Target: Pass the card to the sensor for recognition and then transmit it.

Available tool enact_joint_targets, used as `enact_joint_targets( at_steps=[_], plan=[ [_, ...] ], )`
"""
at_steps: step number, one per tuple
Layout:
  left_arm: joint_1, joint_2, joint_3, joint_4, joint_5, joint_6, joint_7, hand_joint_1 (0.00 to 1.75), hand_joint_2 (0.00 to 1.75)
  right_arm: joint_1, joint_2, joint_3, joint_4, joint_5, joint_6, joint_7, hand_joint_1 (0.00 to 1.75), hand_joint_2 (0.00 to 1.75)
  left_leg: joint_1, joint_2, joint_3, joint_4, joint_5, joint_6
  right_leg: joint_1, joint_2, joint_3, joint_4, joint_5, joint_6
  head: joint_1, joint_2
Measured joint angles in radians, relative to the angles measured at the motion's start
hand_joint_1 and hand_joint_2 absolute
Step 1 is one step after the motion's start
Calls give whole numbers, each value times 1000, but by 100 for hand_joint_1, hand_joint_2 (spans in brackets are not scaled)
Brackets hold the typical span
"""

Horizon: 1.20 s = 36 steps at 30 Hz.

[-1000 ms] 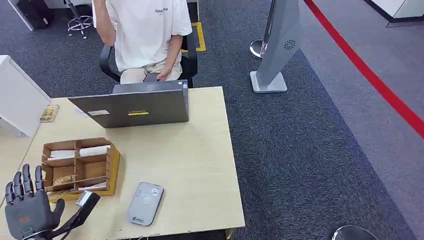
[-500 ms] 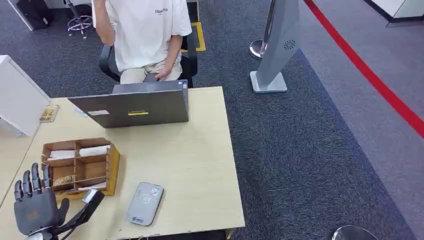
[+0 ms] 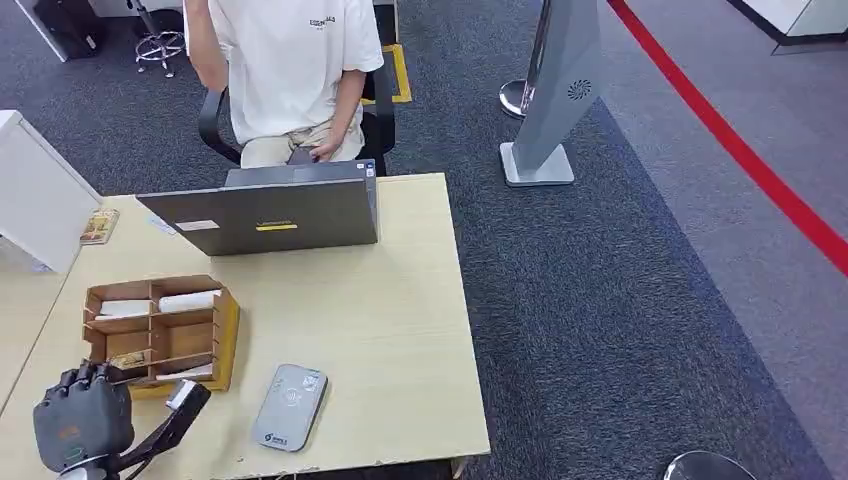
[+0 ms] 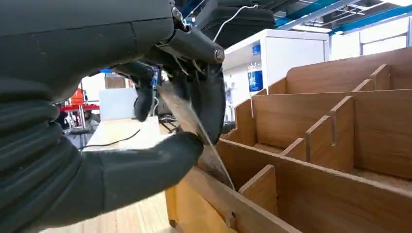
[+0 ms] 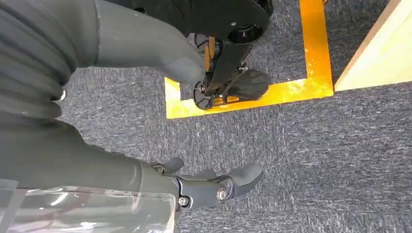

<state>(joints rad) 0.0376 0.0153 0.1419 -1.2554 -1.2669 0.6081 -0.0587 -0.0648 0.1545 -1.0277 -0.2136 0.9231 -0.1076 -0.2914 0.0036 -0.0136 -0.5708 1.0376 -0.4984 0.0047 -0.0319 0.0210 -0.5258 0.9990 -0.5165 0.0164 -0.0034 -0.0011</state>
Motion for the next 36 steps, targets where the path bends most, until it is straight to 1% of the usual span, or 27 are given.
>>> enact_joint_targets(
  at_steps=[13, 16, 18, 22, 25, 27, 31, 33, 35, 36],
  plan=[
    [-3, 0, 0, 2, 8, -15, -2, 175, 175, 0, 0, 0, 0, 1, -3, 2, 0, 175, 0, 0, 0, 0, 0, 0, 0, 0, 0, 0, 0, 0, 0, 0],
    [0, -1, 0, -8, -17, -55, 16, 175, 175, 0, 0, 0, 0, -2, -3, 4, 0, 175, 0, 0, 0, 0, 0, 0, 0, 0, 0, 0, 0, 0, 0, 0],
    [5, -3, -6, -36, -35, -102, 35, 175, 175, 1, 0, -1, 0, -3, -3, 4, 0, 175, 0, 0, 0, 0, 0, 0, 0, 0, 0, 0, 0, 0, 0, 0],
    [23, 1, -42, -122, -66, -216, 82, 175, 175, 1, 0, -7, 0, -12, -3, 4, 0, 175, 0, 0, 0, 0, 0, 0, 0, 0, 0, 0, 0, 0, 0, 0],
    [36, 20, -95, -210, -75, -298, 111, 175, 175, 2, 0, -12, 0, -14, -2, 4, 0, 175, 0, 0, 0, 0, 0, 0, 0, 0, 0, 0, 0, 0, 0, 0],
    [36, 34, -125, -261, -75, -320, 126, 175, 175, 2, 0, -15, 0, -14, 0, 4, 0, 175, 0, 0, 0, 0, 0, 0, 0, 0, 0, 0, 0, 0, 0, 0],
    [28, 73, -176, -346, -69, -331, 135, 175, 175, 3, 0, -19, 0, -10, 0, 4, 0, 175, 0, 0, 0, 0, 0, 0, 0, 0, -1, 0, 0, 0, 0, 0],
    [9, 99, -199, -383, -64, -346, 136, 175, 175, 3, 0, -20, 0, -7, 0, 4, 0, 175, 0, 0, 0, 0, 1, 0, 0, 0, -1, 0, 1, 0, 0, 0],
    [-14, 115, -210, -403, -56, -361, 136, 175, 175, 3, 0, -20, 0, -3, 0, 4, 0, 175, 0, 0, 0, 0, 1, -1, 0, 0, 0, 0, 1, 0, 0, 0],
    [-40, 131, -222, -420, -41, -390, 136, 175, 175, 3, 0, -20, 0, -2, 0, 4, 0, 175, 0, 0, 0, 0, 2, 0, 0, 0, -1, 0, 1, 0, 0, 0]
  ],
)
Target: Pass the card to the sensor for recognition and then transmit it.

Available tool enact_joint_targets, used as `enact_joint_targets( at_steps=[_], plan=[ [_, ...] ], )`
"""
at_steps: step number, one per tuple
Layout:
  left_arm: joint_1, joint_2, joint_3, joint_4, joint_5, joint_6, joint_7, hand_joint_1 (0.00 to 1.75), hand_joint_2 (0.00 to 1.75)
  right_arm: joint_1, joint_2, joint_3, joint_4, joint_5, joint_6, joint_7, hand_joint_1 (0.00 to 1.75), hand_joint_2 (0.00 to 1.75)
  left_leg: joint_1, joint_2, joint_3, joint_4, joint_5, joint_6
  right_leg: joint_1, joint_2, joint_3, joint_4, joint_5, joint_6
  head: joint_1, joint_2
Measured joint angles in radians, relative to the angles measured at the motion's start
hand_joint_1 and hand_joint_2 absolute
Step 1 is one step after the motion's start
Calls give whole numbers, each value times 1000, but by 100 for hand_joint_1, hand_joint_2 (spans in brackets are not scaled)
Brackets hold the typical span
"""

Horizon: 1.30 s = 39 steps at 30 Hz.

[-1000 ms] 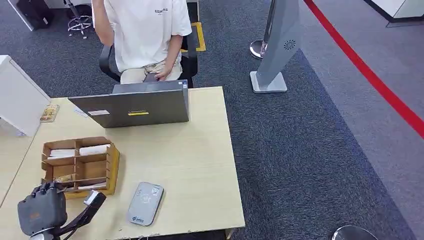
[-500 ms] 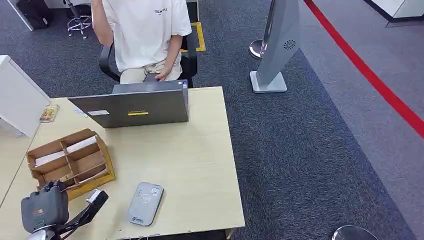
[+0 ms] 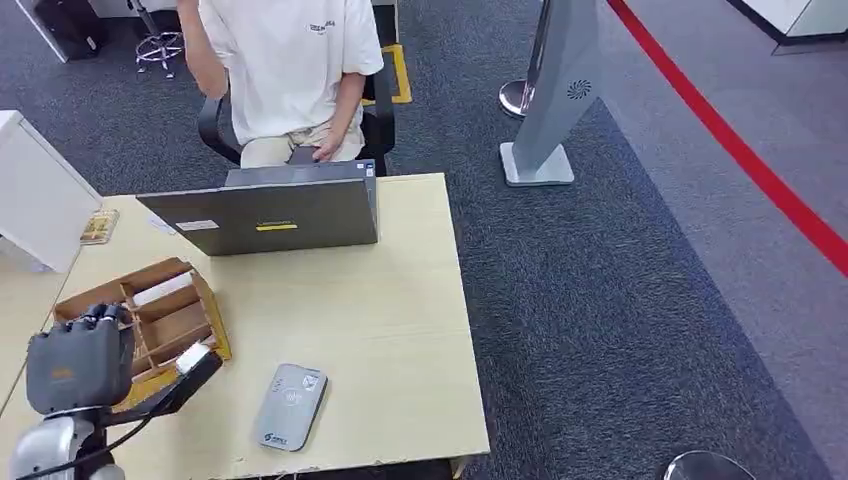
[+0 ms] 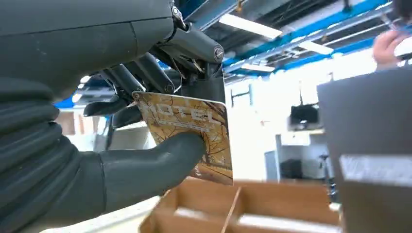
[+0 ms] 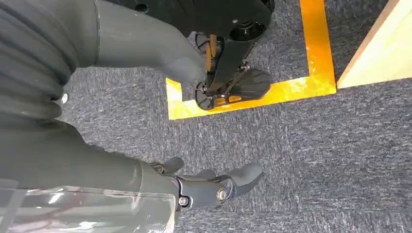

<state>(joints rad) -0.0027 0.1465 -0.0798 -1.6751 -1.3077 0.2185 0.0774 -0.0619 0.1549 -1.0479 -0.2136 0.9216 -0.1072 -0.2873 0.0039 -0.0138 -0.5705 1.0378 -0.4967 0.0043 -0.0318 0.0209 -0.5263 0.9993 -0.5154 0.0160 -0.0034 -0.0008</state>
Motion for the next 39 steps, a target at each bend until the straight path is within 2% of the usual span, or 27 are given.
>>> enact_joint_targets(
  at_steps=[3, 5, 9, 11, 15, 16, 23, 31, 32, 39],
  plan=[
    [-68, 33, -23, -15, 23, -54, 0, 175, 175, 0, 0, -2, 0, 3, 1, 0, 0, 175, 0, 0, 0, 0, 0, -1, 0, 0, 0, 0, 1, -1, 0, 0],
    [-127, 47, -40, -14, 4, -44, 8, 175, 175, 0, 0, -2, 0, 13, 3, 0, 0, 175, 0, 0, -1, 0, 2, -1, 0, 0, 0, 0, 2, -1, 0, 0],
    [-233, 55, -55, 6, -93, 108, 17, 175, 175, -2, 0, 1, 0, 52, 21, -1, 0, 175, 0, 0, -1, 0, 2, 0, 0, 0, 0, 0, 3, -1, 0, 0],
    [-266, 59, -55, 35, -151, 227, 15, 175, 175, -2, 1, 9, 0, 71, 25, -2, 0, 175, 0, 0, -1, 0, 2, 0, 0, 1, 0, 0, 3, 0, 0, 0],
    [-305, 70, -47, 118, -174, 416, -19, 175, 175, -8, 3, 26, 0, 104, 35, 9, 0, 175, 0, 0, -1, 0, 2, -1, 0, 0, 0, 0, 3, 0, 0, 0],
    [-316, 74, -43, 146, -176, 445, -24, 175, 175, -11, 4, 32, 1, 109, 37, 11, 0, 175, 0, 0, -1, 0, 2, -1, 0, 0, 0, 1, 3, 0, 0, 0],
    [-367, 144, -44, 257, -177, 471, 59, 175, 175, -23, 5, 53, 5, 119, 43, 15, 0, 175, 0, 1, -1, 0, 3, -1, 0, 1, -1, 1, 3, 0, 0, 0],
    [-394, 163, -52, 314, -177, 471, 73, 175, 175, -23, 5, 59, 6, 116, 43, 15, 0, 175, 0, 1, -1, 0, 3, -1, 0, 1, -1, 1, 3, 0, 0, 0],
    [-395, 163, -52, 319, -177, 471, 72, 0, 175, -23, 5, 59, 7, 116, 42, 15, 0, 175, 0, 1, -1, 0, 3, -1, 0, 1, -1, 1, 3, 0, 0, 0],
    [-397, 143, -50, 332, -177, 472, -3, 0, 175, -24, 5, 59, 8, 114, 41, 13, 0, 175, 0, 1, -1, 0, 3, -1, 0, 1, -1, 1, 3, 0, 0, 0]
  ],
)
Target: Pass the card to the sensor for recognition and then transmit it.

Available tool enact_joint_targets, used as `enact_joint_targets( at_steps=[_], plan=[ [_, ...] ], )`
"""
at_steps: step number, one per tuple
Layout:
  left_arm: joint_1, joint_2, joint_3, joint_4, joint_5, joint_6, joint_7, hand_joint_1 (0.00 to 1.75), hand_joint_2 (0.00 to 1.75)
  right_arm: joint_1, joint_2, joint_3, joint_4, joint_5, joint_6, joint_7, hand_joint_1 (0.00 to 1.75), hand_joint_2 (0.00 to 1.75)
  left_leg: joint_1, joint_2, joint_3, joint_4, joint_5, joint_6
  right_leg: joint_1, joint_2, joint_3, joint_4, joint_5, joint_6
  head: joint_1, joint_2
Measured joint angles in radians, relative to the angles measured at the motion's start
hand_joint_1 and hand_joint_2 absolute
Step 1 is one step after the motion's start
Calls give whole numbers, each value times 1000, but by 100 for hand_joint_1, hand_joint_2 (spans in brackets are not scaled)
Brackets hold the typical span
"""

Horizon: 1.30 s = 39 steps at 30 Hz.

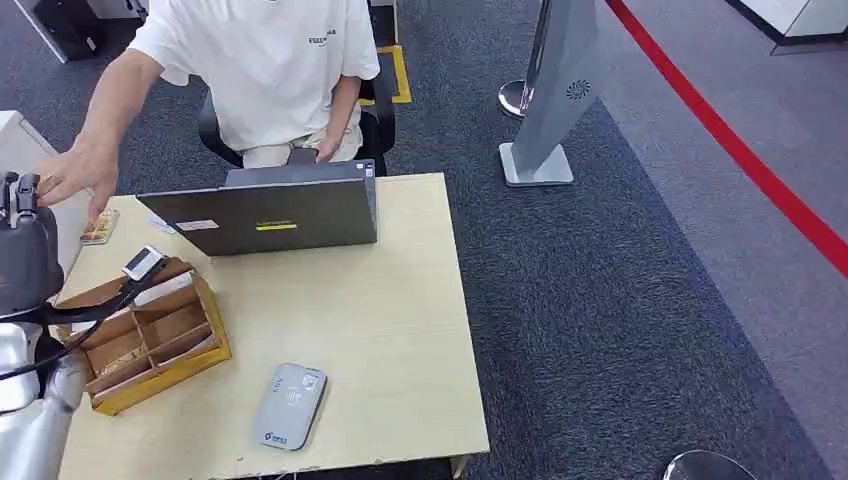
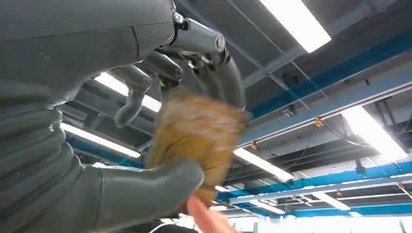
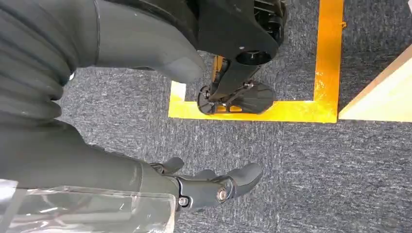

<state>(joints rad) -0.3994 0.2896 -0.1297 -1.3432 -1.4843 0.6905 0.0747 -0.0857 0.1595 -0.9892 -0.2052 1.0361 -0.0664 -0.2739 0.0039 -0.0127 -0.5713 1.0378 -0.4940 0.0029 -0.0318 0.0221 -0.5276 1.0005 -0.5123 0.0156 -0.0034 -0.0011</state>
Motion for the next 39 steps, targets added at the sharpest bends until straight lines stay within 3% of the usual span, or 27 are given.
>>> enact_joint_targets(
  at_steps=[12, 17, 20, 25, 28, 31, 34, 37, 39],
  plan=[
    [9, -42, 37, 3, 14, 0, -75, 0, 175, 1, 0, 0, 0, -21, -4, -9, 0, 175, 0, 0, 0, 0, 0, 0, 0, 0, 0, 0, 0, 0, 0, 0],
    [125, -31, 111, -69, 103, 2, -135, 0, 175, 12, 0, -10, 0, -42, -6, -19, 0, 175, 0, 2, -1, -1, 0, 0, 0, 3, 0, 0, 0, 0, 0, 0],
    [274, -36, 220, -163, 230, 2, -247, 0, 175, 23, 0, -23, 0, -54, -11, -17, 0, 175, 0, 4, -1, -2, -2, 0, 0, 6, -1, 0, -1, -1, 0, 0],
    [505, -100, 528, -293, 563, -11, -546, 0, 175, 35, 0, -48, 0, -72, -30, -8, 0, 175, 0, 5, -2, -2, -4, 0, 0, 6, -3, 0, -4, -2, -1, 0],
    [545, -161, 717, -334, 669, -122, -673, 0, 175, 39, 0, -60, 0, -74, -39, -9, 0, 175, 0, 1, -2, -2, -4, 0, 0, 1, -2, 0, -5, -1, -1, 0],
    [564, -227, 943, -364, 767, -347, -762, 0, 175, 39, 3, -75, 0, -81, -48, -11, 0, 175, 0, 2, -1, -2, -4, 0, 0, 1, 0, 0, -5, -1, 0, 0],
    [519, -282, 1187, -343, 850, -592, -761, 0, 175, 46, 8, -87, 0, -86, -60, -18, 0, 175, 0, 0, 0, -2, -3, 0, 0, -1, -1, -1, -5, -1, 0, 0],
    [476, -336, 1379, -249, 911, -844, -680, 0, 175, 42, 13, -100, 0, -87, -59, -29, 0, 175, 0, -1, 0, -2, -3, 0, 0, -2, 0, -1, -5, -1, -1, 0],
    [450, -362, 1456, -158, 955, -931, -631, 0, 175, 42, 15, -105, 0, -87, -60, -33, 0, 175, -1, -2, 0, -2, -3, 0, 0, -2, 2, -1, -5, -1, -1, 0]
  ],
)
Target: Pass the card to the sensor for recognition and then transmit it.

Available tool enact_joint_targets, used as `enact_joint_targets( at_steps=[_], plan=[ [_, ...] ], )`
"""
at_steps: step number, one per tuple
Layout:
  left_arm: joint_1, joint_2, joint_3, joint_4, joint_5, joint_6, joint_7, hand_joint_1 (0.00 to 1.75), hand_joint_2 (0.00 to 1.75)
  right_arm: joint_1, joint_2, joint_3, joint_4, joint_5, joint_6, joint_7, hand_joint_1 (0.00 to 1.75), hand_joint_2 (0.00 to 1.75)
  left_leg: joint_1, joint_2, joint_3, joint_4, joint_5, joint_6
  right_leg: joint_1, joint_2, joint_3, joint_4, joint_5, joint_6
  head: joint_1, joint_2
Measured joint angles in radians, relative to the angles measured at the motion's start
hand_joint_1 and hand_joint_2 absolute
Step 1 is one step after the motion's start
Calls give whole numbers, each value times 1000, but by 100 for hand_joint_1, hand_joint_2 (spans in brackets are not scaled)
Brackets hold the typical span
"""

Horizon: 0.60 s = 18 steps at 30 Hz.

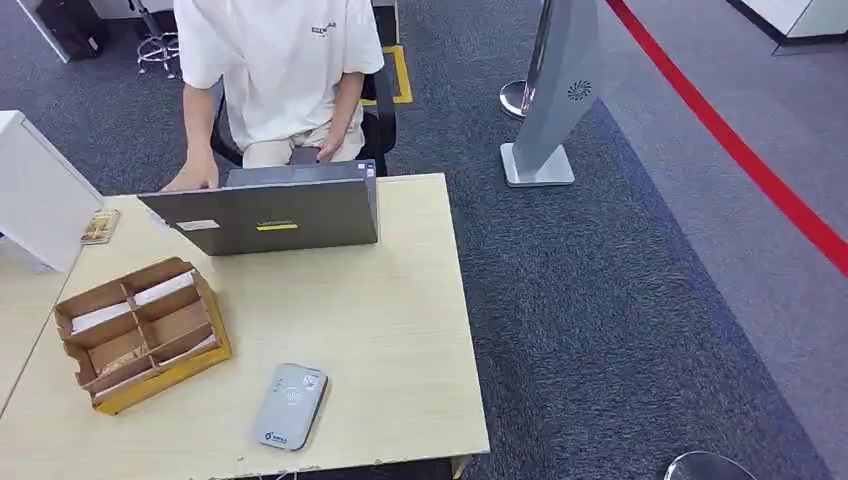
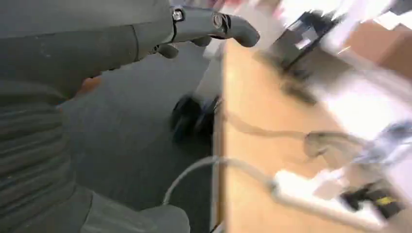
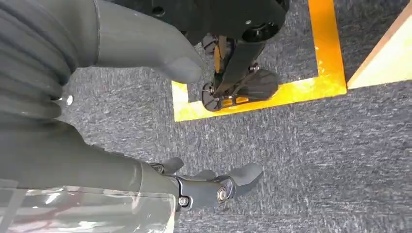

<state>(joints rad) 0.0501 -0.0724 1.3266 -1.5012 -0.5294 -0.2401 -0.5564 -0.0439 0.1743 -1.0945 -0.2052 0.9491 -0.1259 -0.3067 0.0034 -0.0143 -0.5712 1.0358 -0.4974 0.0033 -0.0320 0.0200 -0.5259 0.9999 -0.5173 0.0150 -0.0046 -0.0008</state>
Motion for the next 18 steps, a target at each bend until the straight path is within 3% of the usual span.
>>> enact_joint_targets(
  at_steps=[1, 3, 6, 9, 10, 11, 14, 18],
  plan=[
    [-8, -13, 40, 63, 34, -25, 48, 0, 175, 0, 2, -2, 0, 2, -1, -2, 0, 175, 0, 0, 0, 0, 0, 0, 0, 0, 0, 0, 0, 0, 0, 0],
    [-22, -34, 91, 201, 101, 0, 87, 0, 175, 0, 4, -3, 0, 12, -6, -2, 0, 175, -1, 0, 1, 0, 0, 0, -1, 0, 0, 0, 0, 0, 1, 0],
    [-38, -59, 139, 432, 135, 75, 53, 0, 175, -2, 8, -3, 0, 30, -16, -2, 0, 175, -1, -2, 0, 1, 0, 0, -1, -2, 0, 0, 0, 0, 1, 0],
    [-53, -71, 155, 636, 155, 97, 25, 0, 175, -3, 11, -3, 0, 48, -22, 6, 0, 175, -1, -3, 0, 1, 0, 0, -1, -3, 0, -1, 0, 0, 3, 0],
    [-59, -73, 156, 696, 164, 100, 25, 0, 0, -3, 11, -3, 0, 54, -23, 10, 0, 175, -1, -3, 0, 1, 0, 1, -1, -4, 0, -1, 1, 1, 3, 0],
    [-66, -73, 156, 758, 168, 107, 35, 0, 175, -5, 11, -3, 0, 59, -26, 17, 0, 175, -1, -3, 0, 1, 0, 1, -1, -4, 1, -1, 1, 1, 3, 0],
    [-83, -75, 156, 929, 137, 132, 88, 0, 175, -6, 12, 0, 0, 74, -42, 23, 0, 175, -1, -3, 0, 1, 1, 1, -1, -4, 1, -1, 2, 2, 2, 0],
    [-99, -81, 154, 1076, 65, 144, 176, 0, 175, -9, 14, 6, 2, 93, -57, 27, 0, 175, -1, -3, 1, 1, 1, 1, -1, -4, 1, -1, 2, 2, 2, 0]
  ],
)
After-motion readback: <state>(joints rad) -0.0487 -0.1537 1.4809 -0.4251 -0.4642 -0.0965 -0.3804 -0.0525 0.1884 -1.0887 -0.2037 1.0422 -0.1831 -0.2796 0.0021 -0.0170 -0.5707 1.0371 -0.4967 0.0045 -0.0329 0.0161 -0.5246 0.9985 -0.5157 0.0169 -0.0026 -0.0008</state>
